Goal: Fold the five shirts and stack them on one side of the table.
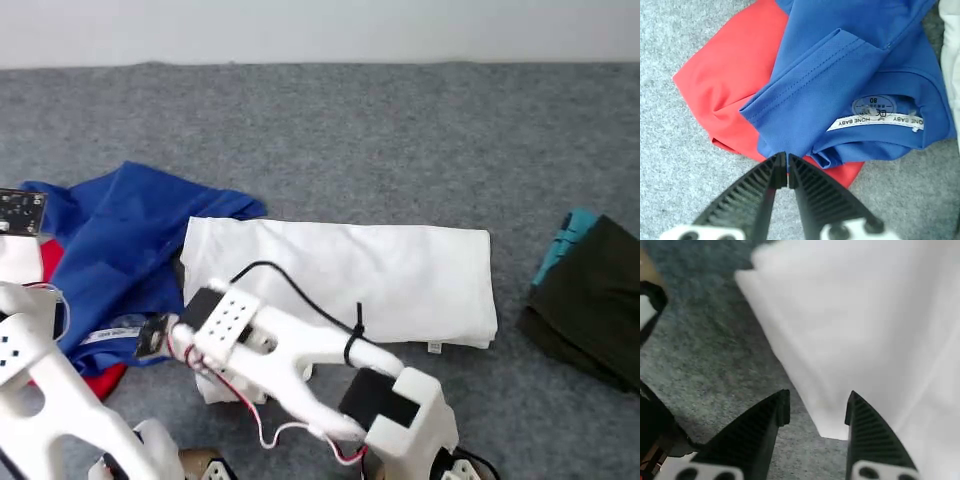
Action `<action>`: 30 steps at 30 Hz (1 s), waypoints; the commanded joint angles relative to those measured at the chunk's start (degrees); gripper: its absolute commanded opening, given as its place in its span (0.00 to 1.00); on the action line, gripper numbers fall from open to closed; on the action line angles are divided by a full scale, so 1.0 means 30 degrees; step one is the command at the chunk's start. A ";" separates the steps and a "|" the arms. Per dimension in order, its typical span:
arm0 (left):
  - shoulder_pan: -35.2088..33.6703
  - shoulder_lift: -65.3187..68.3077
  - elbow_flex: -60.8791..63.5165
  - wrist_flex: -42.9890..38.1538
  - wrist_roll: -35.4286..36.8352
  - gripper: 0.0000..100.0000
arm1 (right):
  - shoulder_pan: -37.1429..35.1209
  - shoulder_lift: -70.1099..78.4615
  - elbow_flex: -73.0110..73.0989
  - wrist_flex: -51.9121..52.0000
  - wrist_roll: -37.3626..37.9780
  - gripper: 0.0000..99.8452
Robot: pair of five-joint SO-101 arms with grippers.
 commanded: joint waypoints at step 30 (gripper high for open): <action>-0.0029 -0.0498 0.0073 0.0059 0.0205 0.02 | 0.0015 0.3121 -0.3253 -0.0249 0.2168 0.01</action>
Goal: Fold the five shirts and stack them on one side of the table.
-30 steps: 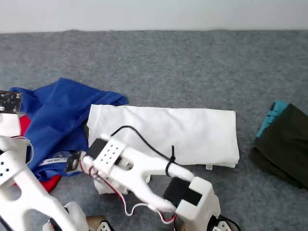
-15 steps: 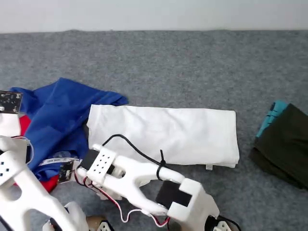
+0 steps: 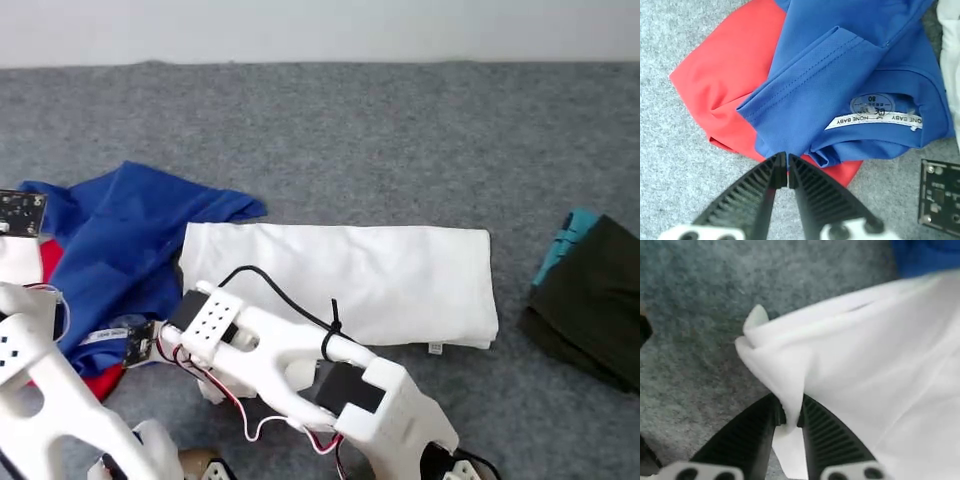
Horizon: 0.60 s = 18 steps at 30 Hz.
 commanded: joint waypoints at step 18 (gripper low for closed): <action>-0.0029 -0.0440 -0.0103 0.0059 0.0205 0.02 | 0.4527 -0.1128 -0.6007 0.2681 0.0264 0.01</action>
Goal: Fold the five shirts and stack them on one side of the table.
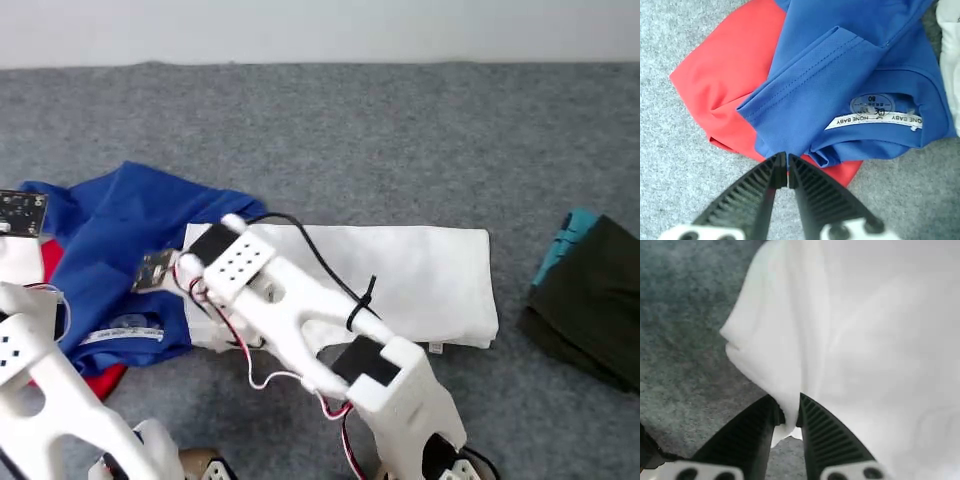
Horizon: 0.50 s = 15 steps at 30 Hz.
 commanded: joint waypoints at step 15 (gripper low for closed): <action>-0.0029 -0.0498 0.0689 -0.0059 0.0205 0.02 | 0.3092 0.1861 -0.4484 -0.1685 0.1289 0.05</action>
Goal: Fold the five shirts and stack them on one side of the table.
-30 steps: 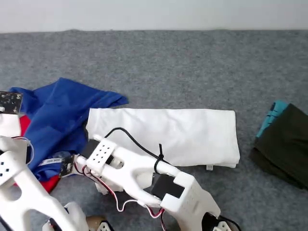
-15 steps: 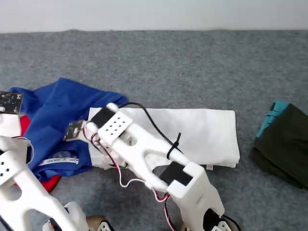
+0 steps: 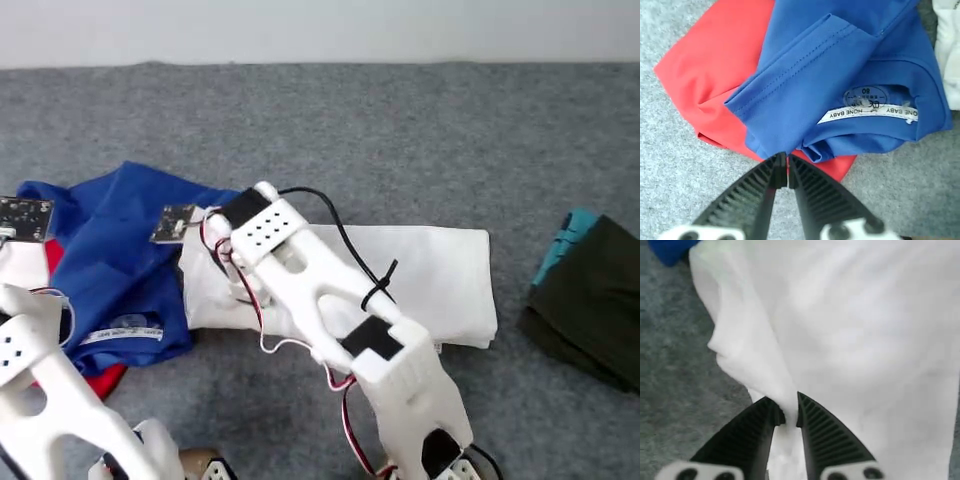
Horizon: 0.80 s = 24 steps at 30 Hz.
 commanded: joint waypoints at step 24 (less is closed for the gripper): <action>0.0059 -0.0498 -0.0220 -0.0088 0.0205 0.02 | -0.0396 -0.0894 -0.5333 0.4586 -0.0879 0.01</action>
